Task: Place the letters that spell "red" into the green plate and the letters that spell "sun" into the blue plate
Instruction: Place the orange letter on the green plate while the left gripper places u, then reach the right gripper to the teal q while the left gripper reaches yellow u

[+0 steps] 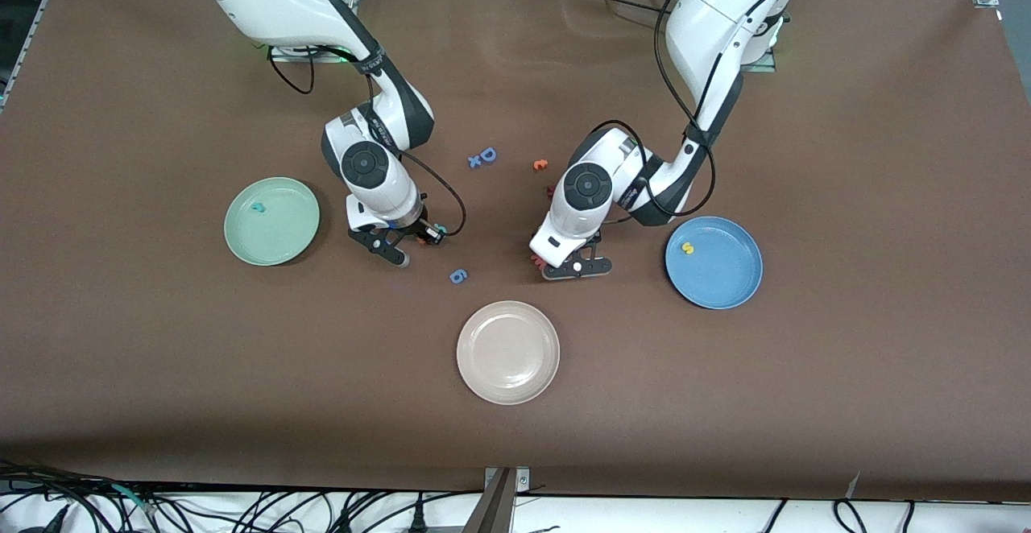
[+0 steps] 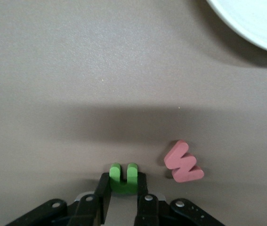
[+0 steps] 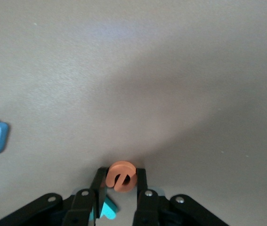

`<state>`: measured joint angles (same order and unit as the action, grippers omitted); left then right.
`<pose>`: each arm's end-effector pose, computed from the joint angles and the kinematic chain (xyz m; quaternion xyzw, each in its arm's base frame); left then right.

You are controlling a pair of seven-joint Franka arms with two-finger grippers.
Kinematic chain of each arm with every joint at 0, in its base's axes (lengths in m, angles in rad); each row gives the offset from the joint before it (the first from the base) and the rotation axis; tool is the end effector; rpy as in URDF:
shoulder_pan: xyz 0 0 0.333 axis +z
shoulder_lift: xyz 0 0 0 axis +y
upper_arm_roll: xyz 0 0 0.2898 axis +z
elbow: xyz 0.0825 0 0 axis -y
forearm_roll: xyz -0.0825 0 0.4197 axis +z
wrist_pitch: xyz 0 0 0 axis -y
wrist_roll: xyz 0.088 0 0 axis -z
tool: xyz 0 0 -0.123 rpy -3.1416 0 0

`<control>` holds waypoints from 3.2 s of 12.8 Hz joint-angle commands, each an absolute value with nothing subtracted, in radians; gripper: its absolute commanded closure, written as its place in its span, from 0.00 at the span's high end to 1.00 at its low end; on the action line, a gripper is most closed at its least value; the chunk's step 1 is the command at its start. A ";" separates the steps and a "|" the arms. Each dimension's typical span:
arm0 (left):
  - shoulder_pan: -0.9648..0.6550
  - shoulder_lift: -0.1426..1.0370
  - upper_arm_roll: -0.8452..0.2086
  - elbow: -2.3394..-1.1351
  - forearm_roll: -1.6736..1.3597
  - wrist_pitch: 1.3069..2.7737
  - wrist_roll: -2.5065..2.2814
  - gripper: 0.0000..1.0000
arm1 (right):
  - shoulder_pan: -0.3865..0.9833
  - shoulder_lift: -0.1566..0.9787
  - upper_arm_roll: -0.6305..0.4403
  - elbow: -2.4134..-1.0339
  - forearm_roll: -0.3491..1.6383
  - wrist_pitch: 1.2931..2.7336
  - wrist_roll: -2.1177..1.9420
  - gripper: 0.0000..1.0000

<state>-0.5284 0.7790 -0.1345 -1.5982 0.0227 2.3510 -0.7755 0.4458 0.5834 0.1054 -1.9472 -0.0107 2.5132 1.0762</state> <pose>0.5546 -0.4244 0.1142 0.9969 0.0669 -0.0332 0.0232 0.5300 0.3283 0.1104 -0.9643 0.2634 0.0237 0.0127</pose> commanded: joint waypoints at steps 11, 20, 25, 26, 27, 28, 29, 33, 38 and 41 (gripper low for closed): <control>-0.407 0.641 -0.127 -1.598 0.017 2.097 -0.436 0.12 | 0.301 0.439 0.005 -1.870 -0.015 2.030 0.616 0.27; -0.229 0.566 -0.127 -1.740 0.020 2.080 -0.063 0.09 | 0.299 0.390 -0.202 -2.055 -0.011 2.046 0.218 0.27; -0.147 0.552 -0.127 -1.802 0.021 2.101 0.106 0.09 | 0.243 0.449 -0.202 -2.102 -0.009 2.128 0.121 0.29; -0.138 0.549 -0.127 -1.819 0.021 2.121 0.133 0.09 | 0.238 0.456 -0.202 -2.102 0.001 2.132 0.104 0.30; -0.118 0.551 -0.127 -1.830 0.021 2.144 0.171 0.09 | 0.238 0.460 -0.202 -2.103 0.018 2.132 0.094 0.33; -0.109 0.555 -0.127 -1.841 0.021 2.176 0.214 0.09 | 0.236 0.462 -0.202 -2.102 0.024 2.132 0.094 0.42; -0.104 0.563 -0.126 -1.848 0.021 2.221 0.238 0.10 | 0.238 0.462 -0.202 -2.103 0.025 2.132 0.094 0.52; -0.092 0.591 -0.126 -1.848 0.076 2.299 0.247 0.84 | 0.238 0.439 -0.201 -2.094 0.026 2.117 0.104 0.98; -0.113 0.517 -0.156 -1.835 0.092 2.203 0.184 1.00 | 0.241 0.364 -0.120 -2.040 0.093 2.056 0.222 0.98; -0.118 0.502 -0.248 -1.821 0.092 2.172 0.017 1.00 | 0.248 0.362 -0.019 -1.985 0.095 2.051 0.387 0.98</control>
